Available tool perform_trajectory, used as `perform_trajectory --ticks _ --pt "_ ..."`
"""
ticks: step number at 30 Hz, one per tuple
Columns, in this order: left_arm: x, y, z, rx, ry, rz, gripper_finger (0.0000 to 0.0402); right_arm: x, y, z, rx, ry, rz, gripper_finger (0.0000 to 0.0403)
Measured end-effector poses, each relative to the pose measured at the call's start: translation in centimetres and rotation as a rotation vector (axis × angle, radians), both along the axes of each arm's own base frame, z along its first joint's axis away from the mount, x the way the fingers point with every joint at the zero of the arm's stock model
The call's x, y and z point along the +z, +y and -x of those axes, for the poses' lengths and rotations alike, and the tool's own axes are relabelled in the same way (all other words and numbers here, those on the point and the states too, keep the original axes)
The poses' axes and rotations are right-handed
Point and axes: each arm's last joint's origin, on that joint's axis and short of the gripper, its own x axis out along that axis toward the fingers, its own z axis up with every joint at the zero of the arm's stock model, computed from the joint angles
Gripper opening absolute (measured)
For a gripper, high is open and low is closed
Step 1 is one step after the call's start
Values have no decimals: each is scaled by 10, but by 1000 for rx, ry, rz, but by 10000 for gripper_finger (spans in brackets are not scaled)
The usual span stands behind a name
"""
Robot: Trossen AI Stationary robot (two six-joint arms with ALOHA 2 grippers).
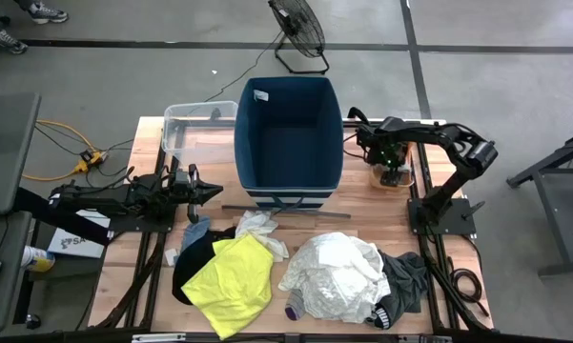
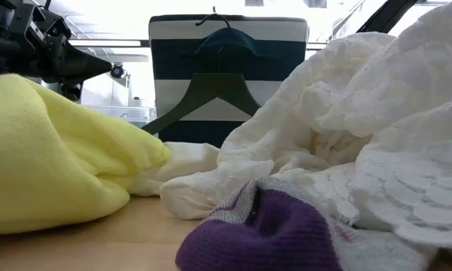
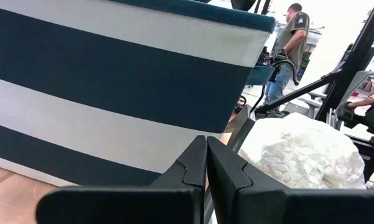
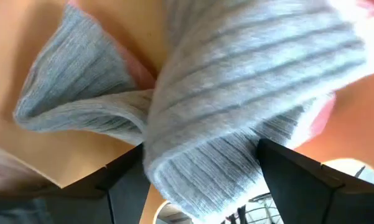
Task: Pick & Place Cloths
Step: Put the grey sock into the orange bin, then put the white dress into the blue laundry organizer
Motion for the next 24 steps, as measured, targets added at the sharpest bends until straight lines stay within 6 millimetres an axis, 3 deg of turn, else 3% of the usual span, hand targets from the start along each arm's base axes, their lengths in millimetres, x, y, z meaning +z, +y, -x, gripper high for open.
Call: perform_trajectory --ticks 13,24 --pt "0 0 0 0 0 0 10 58 2 2 -89 -84 122 279" --pt "0 0 0 0 0 0 10 98 31 10 -350 -330 76 279"
